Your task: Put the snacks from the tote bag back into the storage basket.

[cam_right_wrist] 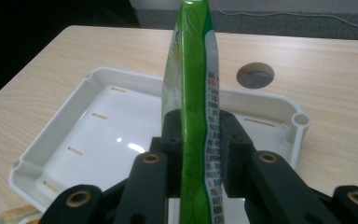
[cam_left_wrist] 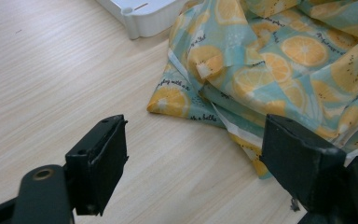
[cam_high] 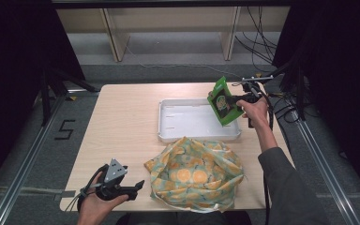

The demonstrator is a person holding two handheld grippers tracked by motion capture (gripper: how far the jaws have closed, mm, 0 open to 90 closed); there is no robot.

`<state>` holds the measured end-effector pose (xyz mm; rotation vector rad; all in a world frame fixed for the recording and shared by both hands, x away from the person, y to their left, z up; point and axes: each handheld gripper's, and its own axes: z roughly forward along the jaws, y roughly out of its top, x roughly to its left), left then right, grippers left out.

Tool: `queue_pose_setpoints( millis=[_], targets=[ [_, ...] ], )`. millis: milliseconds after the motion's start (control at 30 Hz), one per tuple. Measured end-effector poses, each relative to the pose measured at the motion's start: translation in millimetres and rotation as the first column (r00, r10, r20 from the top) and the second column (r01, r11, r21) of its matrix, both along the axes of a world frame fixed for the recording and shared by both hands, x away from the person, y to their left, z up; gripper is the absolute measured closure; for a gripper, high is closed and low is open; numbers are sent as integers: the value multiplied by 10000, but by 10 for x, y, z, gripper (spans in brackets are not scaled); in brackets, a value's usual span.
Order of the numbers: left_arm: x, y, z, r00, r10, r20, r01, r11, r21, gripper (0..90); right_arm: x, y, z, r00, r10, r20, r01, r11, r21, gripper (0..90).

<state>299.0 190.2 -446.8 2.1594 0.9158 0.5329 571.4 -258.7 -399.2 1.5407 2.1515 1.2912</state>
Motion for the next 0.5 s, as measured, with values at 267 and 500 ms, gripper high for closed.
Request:
queue_pose_setpoints(
  millis=[267,500],
  targets=[
    [-17,-32,-23,9995,312,-64,-315,9985,-449,214,103,32,-59,9998,-182,-83,180,9996,-202,756],
    [2,1,-9,10000,32,68,-31,10000,-91,211,163,52,-126,9993,-376,-74,373,9987,-340,755]
  ],
)
